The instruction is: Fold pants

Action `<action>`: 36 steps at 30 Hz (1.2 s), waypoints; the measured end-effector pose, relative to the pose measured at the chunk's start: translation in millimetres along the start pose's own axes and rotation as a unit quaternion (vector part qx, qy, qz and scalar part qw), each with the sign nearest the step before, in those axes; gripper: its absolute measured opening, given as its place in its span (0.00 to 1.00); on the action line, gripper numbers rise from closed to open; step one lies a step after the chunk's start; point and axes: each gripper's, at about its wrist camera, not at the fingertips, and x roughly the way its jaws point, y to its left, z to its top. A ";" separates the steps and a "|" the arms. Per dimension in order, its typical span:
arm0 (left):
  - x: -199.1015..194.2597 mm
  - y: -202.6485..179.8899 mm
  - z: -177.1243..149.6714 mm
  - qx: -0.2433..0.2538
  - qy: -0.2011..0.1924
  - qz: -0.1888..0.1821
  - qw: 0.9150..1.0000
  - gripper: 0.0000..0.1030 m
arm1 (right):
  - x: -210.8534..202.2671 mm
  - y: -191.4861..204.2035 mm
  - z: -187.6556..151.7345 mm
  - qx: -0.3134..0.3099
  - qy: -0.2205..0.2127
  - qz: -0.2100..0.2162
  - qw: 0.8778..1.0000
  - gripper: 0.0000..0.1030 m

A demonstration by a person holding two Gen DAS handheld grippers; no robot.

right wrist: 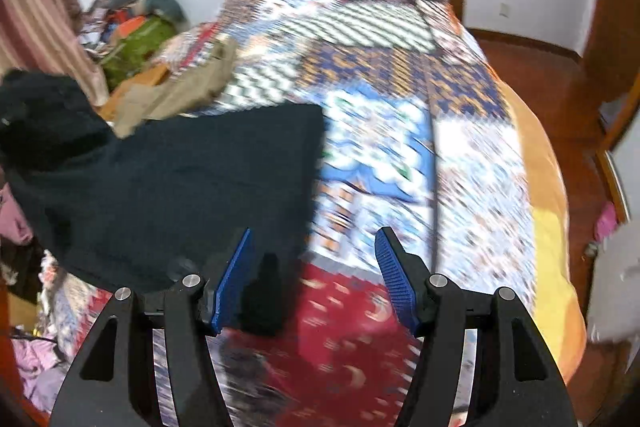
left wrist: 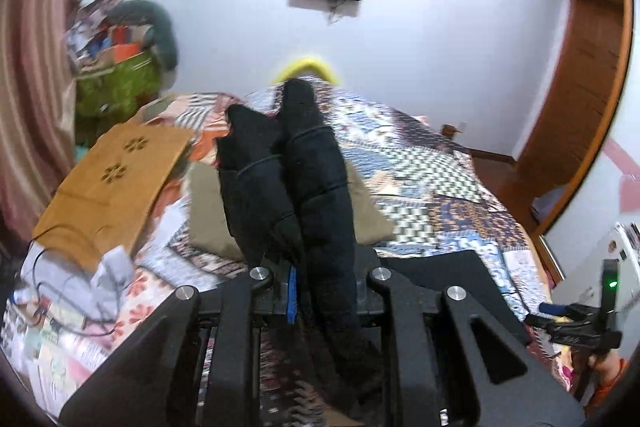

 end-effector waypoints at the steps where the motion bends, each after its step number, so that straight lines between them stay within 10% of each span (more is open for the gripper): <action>1: 2.1 -7.5 1.8 0.003 0.002 -0.008 1.000 0.16 | 3.3 -3.5 -3.6 0.003 0.006 0.000 1.000 0.57; 20: 44.4 -173.2 12.7 0.111 0.025 -0.141 0.983 0.14 | 20.8 -13.2 -20.5 0.018 0.013 0.045 0.999 0.57; 36: 96.0 -225.2 -88.2 0.181 0.186 -0.174 0.950 0.16 | 2.7 -17.5 -25.4 0.027 0.001 0.055 0.998 0.57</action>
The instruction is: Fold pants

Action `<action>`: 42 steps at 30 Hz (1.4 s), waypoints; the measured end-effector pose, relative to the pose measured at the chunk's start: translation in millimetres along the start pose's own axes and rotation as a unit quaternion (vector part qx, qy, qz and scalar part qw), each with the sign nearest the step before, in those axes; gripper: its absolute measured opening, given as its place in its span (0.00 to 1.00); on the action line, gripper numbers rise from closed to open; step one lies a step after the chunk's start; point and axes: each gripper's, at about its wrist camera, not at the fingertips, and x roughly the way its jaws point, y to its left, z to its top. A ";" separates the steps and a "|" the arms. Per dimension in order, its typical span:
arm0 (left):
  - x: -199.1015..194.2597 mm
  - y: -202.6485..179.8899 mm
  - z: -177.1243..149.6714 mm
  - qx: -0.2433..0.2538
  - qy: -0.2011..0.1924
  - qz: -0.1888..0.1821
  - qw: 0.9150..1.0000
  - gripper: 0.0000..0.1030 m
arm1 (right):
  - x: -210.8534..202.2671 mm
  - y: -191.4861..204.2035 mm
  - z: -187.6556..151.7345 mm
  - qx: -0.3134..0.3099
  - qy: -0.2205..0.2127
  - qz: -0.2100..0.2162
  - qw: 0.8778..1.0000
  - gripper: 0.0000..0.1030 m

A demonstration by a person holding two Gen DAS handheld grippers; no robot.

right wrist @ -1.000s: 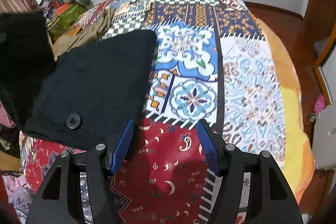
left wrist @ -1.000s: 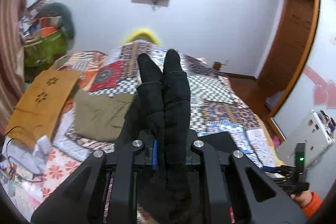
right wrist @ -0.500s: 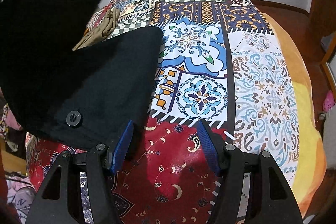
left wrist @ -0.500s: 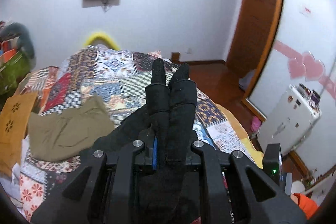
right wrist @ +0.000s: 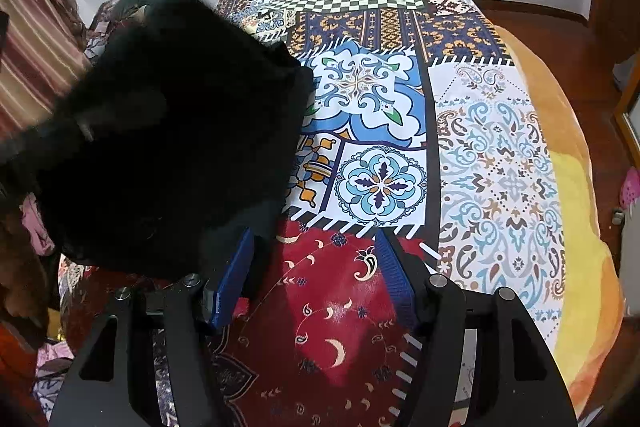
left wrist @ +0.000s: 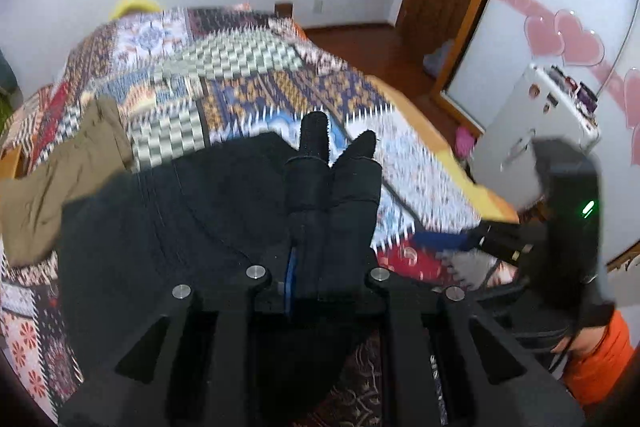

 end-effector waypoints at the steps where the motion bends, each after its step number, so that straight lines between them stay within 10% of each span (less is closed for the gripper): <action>1: 2.7 2.0 -3.8 -0.006 0.010 -0.003 1.000 0.16 | -2.1 0.2 -0.8 -0.001 -0.001 0.000 1.000 0.57; 8: -7.6 0.7 -9.6 -0.021 0.028 -0.042 0.999 0.45 | -14.5 1.2 -8.4 0.000 -0.002 -0.009 1.000 0.57; 15: -65.2 8.3 6.2 0.003 -0.065 0.001 0.998 0.62 | -16.8 3.4 -6.1 -0.006 -0.001 -0.018 1.000 0.57; 20: -65.2 65.7 19.8 0.003 -0.074 0.103 0.992 0.63 | -21.5 9.8 -6.8 -0.018 -0.005 -0.021 1.000 0.57; 28: -2.3 183.3 37.4 -0.024 0.014 0.204 0.979 0.63 | -9.5 20.2 -12.3 -0.016 0.014 -0.009 1.000 0.57; 36: 75.7 220.9 30.4 -0.015 0.097 0.210 0.973 0.63 | 8.7 18.8 -8.4 0.000 0.031 0.007 1.000 0.57; 42: 67.7 215.5 3.6 -0.001 0.076 0.200 0.977 0.63 | 19.3 16.3 7.8 -0.015 0.032 -0.003 0.999 0.58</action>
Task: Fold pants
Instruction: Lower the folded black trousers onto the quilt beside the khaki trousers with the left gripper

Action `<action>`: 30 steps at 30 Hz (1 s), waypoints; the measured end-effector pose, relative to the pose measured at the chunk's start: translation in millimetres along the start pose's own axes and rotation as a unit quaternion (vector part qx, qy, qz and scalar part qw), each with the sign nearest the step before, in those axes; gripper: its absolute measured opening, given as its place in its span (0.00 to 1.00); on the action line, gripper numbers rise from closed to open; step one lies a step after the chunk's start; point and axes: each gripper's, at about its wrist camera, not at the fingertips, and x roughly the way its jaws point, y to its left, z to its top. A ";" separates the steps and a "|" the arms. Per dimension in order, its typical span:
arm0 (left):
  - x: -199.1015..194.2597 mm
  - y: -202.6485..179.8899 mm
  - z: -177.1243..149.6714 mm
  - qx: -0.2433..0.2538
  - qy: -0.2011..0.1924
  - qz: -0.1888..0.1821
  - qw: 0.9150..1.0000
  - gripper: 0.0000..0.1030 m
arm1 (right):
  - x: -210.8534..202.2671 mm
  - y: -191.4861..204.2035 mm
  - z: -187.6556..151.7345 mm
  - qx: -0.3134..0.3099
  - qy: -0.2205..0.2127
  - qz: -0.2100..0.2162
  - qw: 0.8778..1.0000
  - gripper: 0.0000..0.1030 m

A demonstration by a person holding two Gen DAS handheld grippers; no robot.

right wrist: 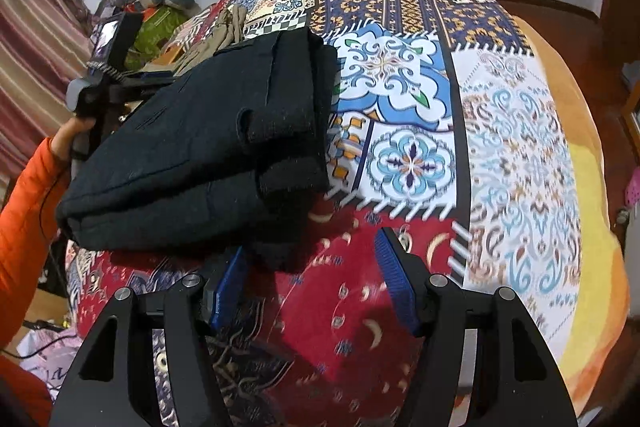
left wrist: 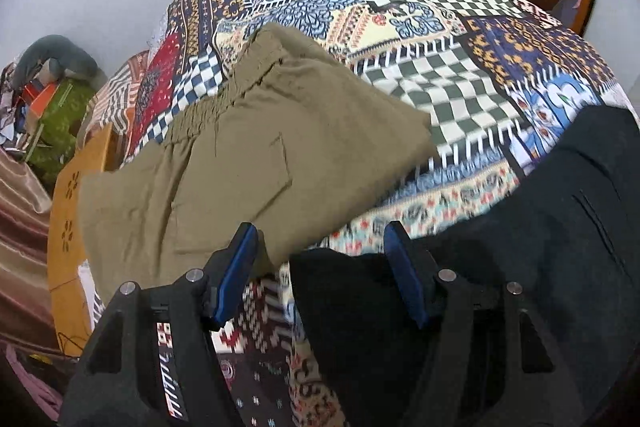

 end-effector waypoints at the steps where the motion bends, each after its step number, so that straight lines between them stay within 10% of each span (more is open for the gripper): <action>1: -2.0 2.5 -5.5 -0.003 0.001 -0.004 1.000 0.63 | 1.8 -1.1 3.4 -0.004 0.002 -0.006 1.000 0.58; 12: -51.1 29.3 -88.0 -0.081 0.001 -0.050 0.996 0.64 | 7.0 -26.7 55.8 -0.009 -0.030 -0.059 0.998 0.57; 30: -117.1 -1.3 -150.4 -0.138 -0.009 -0.088 0.986 0.63 | -46.2 14.8 47.4 -0.035 -0.087 -0.042 0.995 0.58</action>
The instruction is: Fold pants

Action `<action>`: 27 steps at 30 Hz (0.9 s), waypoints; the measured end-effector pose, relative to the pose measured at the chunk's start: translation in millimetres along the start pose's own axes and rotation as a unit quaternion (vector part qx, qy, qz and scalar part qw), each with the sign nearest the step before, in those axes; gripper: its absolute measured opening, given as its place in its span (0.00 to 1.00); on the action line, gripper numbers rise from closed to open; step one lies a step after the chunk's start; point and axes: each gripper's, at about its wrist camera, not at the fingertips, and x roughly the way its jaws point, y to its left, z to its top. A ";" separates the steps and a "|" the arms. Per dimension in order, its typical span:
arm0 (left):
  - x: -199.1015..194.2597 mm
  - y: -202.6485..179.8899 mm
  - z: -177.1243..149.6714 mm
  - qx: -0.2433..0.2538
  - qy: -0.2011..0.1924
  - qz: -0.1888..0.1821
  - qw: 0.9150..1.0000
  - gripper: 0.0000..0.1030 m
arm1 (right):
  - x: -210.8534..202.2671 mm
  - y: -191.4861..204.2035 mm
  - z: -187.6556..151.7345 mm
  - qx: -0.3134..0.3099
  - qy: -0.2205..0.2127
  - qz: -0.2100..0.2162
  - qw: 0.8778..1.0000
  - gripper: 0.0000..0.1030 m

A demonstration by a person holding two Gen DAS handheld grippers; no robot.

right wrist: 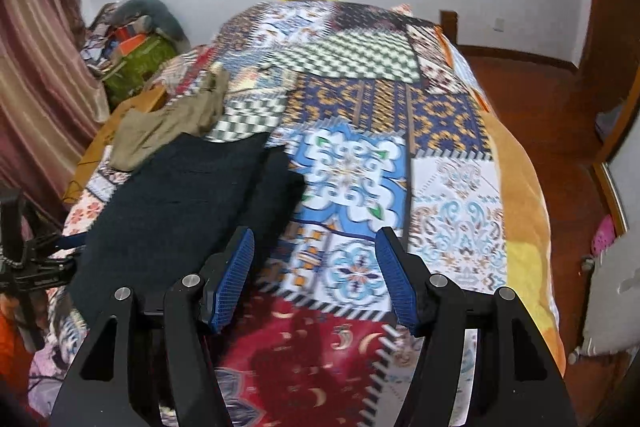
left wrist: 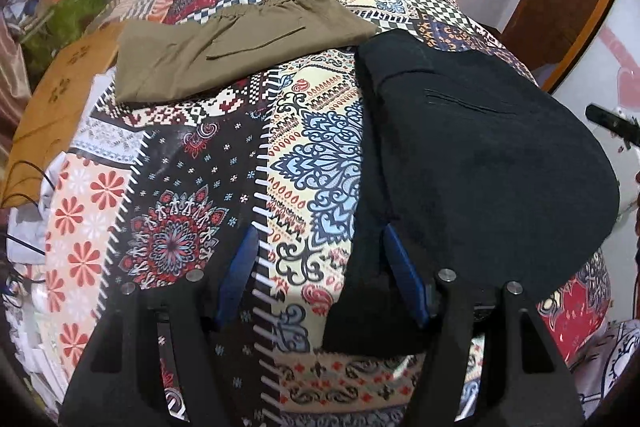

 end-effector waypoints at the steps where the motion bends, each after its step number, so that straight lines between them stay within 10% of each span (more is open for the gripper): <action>1: -4.4 -2.0 -0.5 0.009 -0.005 0.009 1.000 0.63 | -2.3 5.3 0.6 -0.005 -0.003 0.005 1.000 0.58; 7: -43.5 4.7 19.8 0.014 -0.053 0.034 0.998 0.63 | -12.8 38.5 1.6 -0.038 -0.025 0.033 0.998 0.58; 14: -68.0 -26.0 57.3 0.036 -0.114 -0.022 0.993 0.63 | -6.0 68.9 4.4 -0.058 -0.036 0.084 0.994 0.57; 21: -12.4 -74.4 66.7 0.074 -0.060 -0.069 0.993 0.56 | 32.8 75.5 -7.1 -0.059 0.014 0.106 0.992 0.57; 27: 23.8 -79.2 54.0 0.094 -0.039 -0.026 0.994 0.55 | 53.5 67.2 -28.6 -0.064 0.048 0.095 0.992 0.55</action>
